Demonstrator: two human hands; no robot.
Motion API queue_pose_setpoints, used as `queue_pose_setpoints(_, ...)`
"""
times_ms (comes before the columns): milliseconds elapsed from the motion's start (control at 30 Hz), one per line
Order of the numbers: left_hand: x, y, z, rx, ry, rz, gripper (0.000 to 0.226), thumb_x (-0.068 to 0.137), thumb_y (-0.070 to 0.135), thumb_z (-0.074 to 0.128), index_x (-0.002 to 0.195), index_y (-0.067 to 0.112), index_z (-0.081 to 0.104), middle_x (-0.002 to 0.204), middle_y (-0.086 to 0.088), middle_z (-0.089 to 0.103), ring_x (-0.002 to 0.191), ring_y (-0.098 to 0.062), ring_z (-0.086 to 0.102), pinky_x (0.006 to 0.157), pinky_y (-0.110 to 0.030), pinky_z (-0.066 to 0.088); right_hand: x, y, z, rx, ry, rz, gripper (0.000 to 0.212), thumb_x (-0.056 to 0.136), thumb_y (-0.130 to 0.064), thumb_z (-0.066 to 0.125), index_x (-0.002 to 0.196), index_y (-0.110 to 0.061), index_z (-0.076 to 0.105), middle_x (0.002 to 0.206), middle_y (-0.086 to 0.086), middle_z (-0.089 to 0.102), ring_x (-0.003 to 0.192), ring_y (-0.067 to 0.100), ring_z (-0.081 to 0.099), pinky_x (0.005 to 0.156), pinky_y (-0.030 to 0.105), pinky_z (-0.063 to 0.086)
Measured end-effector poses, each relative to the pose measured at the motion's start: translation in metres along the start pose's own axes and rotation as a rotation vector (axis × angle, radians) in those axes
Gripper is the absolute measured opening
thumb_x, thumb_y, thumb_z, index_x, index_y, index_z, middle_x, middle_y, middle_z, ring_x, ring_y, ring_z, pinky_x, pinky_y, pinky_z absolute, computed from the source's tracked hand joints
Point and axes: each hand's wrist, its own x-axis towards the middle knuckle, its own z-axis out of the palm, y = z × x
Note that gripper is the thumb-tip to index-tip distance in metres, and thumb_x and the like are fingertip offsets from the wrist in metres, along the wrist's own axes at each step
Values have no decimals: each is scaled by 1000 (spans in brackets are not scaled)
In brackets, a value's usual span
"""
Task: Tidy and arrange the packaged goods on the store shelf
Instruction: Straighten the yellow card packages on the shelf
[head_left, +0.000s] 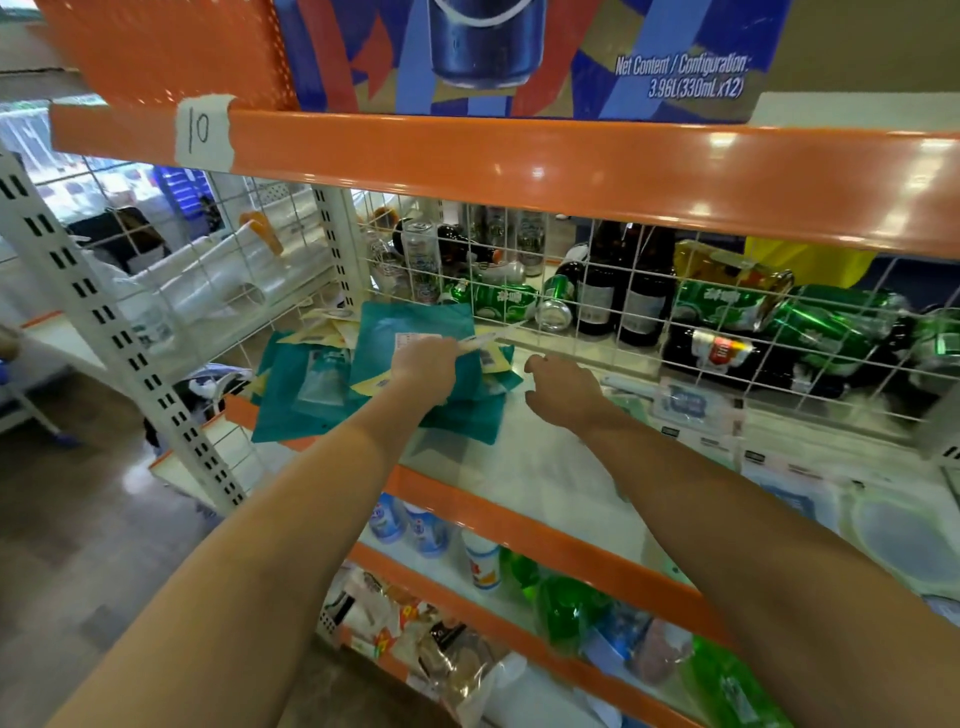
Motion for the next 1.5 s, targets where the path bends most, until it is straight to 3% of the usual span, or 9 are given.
queue_pose_setpoints(267,3,15,-16,-430,90,-42,22,99,18,43,114,8,56,108,-14,63,93,-29,57,77,-38,42,-15,26,-8,65,40,73,38,90,-12,48,128,-12,51,130,8,53,117,29,52,93,36,44)
queue_pose_setpoints(633,3,49,-8,-1293,-159,-197,14,96,22,48,95,9,54,92,-10,53,87,-23,47,71,-29,37,-42,45,-19,32,53,240,42,93,-16,46,134,-11,45,131,12,51,119,29,50,94,35,44)
queue_pose_setpoints(767,8,62,-8,-1412,-241,-187,29,95,34,55,114,13,51,103,-6,52,104,-25,50,87,-36,40,-57,53,-27,35,87,345,41,93,-15,46,134,-12,45,131,11,52,119,30,51,93,37,45)
queue_pose_setpoints(900,10,86,2,-1516,-314,-126,17,95,28,57,93,12,55,81,0,53,87,-23,52,82,-32,39,-79,68,-29,31,92,412,40,93,-16,49,132,-10,46,133,12,52,119,31,51,96,38,45)
queue_pose_setpoints(1033,8,116,10,-1504,-403,-89,26,93,31,60,107,10,57,103,-10,59,95,-26,56,83,-34,39,-101,86,-26,40,79,554,40,93,-15,49,133,-14,46,136,9,51,122,29,50,97,38,43)
queue_pose_setpoints(1133,7,141,14,-1527,-471,-56,16,93,26,60,92,9,58,90,-9,60,76,-22,56,67,-26,42,-122,100,-24,18,38,647,41,94,-16,48,135,-14,43,135,10,48,123,29,48,96,38,42)
queue_pose_setpoints(1300,-3,182,10,-1608,-625,-3,35,93,21,59,124,4,57,85,-9,63,67,-23,58,61,-29,46,-154,130,-24,-3,54,746,40,93,-18,50,132,-13,44,134,10,49,122,28,47,96,38,43)
queue_pose_setpoints(1400,-10,208,2,-1582,-675,34,38,93,23,60,126,5,57,96,-16,65,69,-25,57,50,-25,40,-171,147,-31,-5,70,789,41,93,-19,52,132,-12,44,134,11,49,123,29,47,96,38,43)
queue_pose_setpoints(1500,-21,232,-5,-1608,-728,61,27,94,16,58,119,7,58,77,-10,59,57,-23,57,43,-22,44,-188,165,-36,-3,102,802,39,94,-18,48,133,-12,44,134,10,49,123,29,48,96,37,42)
